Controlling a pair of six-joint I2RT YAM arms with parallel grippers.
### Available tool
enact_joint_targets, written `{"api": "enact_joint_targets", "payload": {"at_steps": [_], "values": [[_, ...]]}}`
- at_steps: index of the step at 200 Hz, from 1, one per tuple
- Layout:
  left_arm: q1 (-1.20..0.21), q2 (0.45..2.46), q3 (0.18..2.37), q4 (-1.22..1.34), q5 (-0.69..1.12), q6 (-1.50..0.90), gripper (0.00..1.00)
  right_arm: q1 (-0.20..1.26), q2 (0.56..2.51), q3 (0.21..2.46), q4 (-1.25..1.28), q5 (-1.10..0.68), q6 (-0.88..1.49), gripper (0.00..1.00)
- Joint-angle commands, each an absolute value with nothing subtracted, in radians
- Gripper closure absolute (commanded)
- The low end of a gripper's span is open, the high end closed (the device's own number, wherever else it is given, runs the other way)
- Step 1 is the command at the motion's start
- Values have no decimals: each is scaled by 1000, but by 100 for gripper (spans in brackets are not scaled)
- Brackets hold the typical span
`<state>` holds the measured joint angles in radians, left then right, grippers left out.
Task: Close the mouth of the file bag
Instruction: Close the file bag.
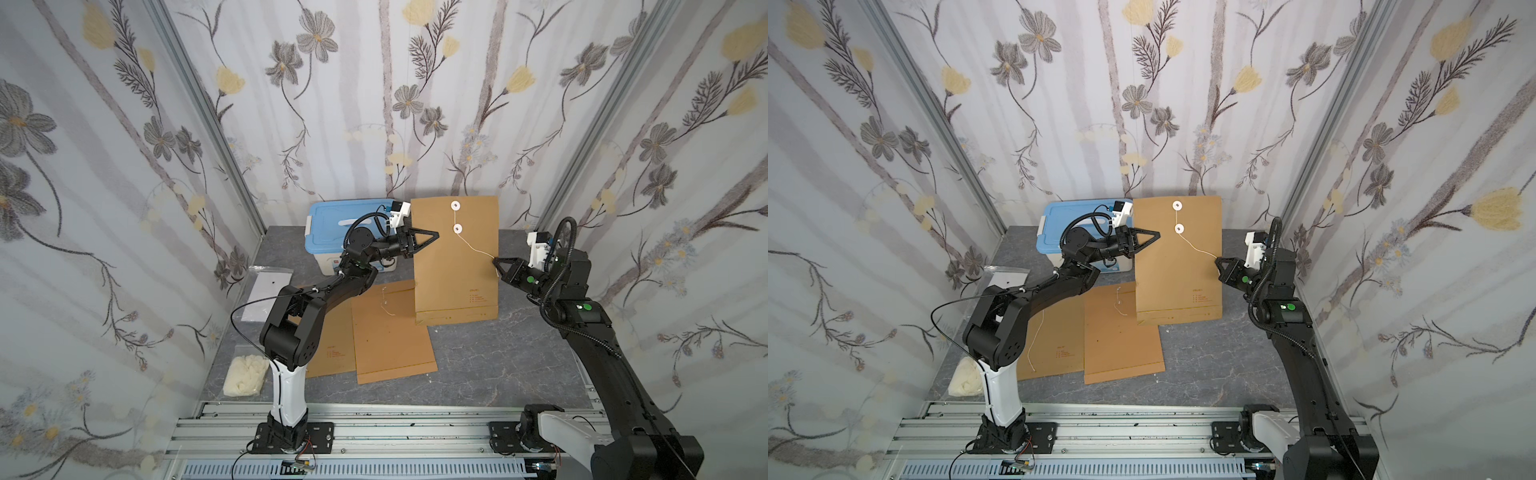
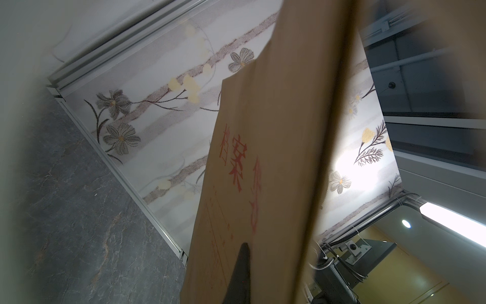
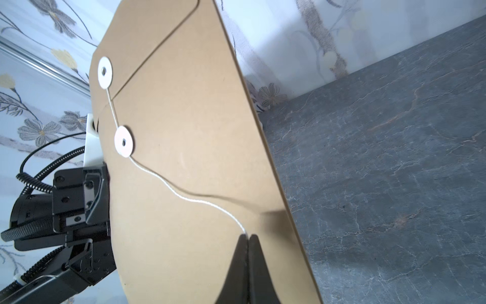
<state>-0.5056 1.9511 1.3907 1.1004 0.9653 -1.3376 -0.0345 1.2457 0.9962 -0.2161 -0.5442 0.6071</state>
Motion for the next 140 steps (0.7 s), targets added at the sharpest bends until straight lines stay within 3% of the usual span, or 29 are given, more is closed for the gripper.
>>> {"api": "enact_joint_targets", "payload": {"at_steps": [1,140], "values": [[-505,1930,1389,1050,1017,-1258,100,-66,1255,1032,-267,-569,571,100],[-522,1846,1391,682,1118,-940,100,-97,1304,1207,-420,-540,455,100]]}}
